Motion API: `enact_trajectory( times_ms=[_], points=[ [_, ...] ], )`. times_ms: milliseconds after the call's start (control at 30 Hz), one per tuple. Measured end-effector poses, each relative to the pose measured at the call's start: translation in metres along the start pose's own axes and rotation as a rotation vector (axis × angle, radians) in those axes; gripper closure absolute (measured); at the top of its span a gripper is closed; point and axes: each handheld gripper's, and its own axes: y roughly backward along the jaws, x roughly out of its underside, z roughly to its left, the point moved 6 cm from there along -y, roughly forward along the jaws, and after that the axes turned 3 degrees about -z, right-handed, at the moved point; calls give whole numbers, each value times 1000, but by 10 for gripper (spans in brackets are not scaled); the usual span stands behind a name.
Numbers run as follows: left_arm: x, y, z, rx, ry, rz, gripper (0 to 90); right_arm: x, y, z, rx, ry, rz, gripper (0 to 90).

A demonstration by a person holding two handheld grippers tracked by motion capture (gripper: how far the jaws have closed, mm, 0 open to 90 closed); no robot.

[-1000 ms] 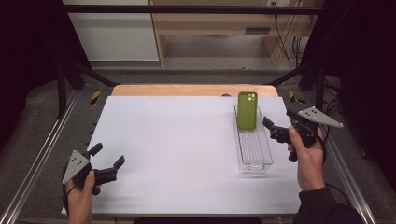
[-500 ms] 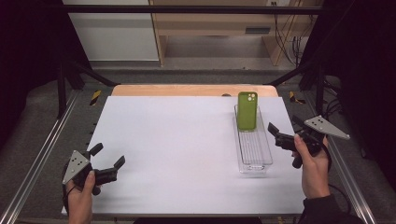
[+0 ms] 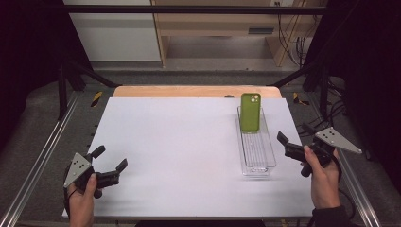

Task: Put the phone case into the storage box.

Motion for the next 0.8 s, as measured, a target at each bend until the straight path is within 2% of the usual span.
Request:
enact_trajectory(
  times_ms=[800],
  points=[
    [1,3,-5,15,1,-2,14,32,19,0,-20,33,-27,34]
  ],
)
